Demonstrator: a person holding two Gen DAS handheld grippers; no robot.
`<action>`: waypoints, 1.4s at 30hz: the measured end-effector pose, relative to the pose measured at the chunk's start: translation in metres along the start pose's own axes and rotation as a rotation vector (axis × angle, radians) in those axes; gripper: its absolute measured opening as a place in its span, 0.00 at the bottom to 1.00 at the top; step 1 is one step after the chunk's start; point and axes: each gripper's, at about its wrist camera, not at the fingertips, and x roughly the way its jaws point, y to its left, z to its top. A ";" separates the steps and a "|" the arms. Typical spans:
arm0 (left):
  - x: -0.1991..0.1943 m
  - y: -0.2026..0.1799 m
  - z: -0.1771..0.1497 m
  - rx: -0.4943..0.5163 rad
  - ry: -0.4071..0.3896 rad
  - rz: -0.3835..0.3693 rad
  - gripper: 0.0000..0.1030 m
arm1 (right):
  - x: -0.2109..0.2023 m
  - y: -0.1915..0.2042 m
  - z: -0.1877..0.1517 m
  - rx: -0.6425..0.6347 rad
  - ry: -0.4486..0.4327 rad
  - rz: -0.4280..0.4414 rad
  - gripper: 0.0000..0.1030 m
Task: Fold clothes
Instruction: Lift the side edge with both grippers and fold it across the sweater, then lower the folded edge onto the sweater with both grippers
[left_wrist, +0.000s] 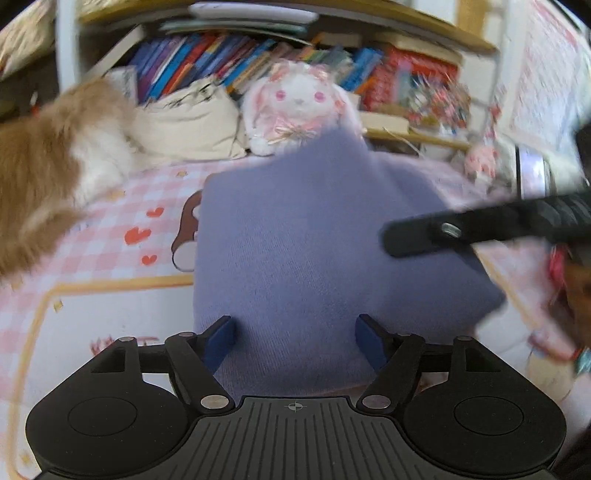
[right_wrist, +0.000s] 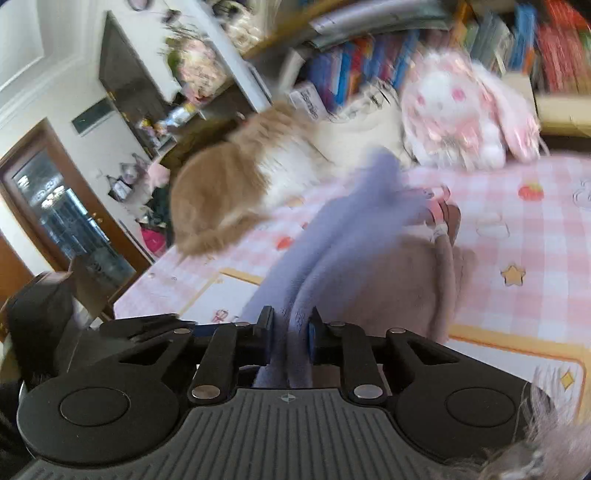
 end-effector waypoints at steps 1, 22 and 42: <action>0.001 0.000 0.000 0.014 0.006 -0.003 0.72 | 0.000 0.000 -0.001 -0.005 -0.004 -0.002 0.15; 0.008 0.005 0.024 0.078 -0.001 0.059 0.75 | -0.007 0.028 -0.002 -0.126 -0.131 -0.062 0.16; -0.007 0.039 0.022 -0.131 -0.042 -0.004 0.83 | -0.017 0.008 -0.011 -0.094 -0.146 -0.247 0.64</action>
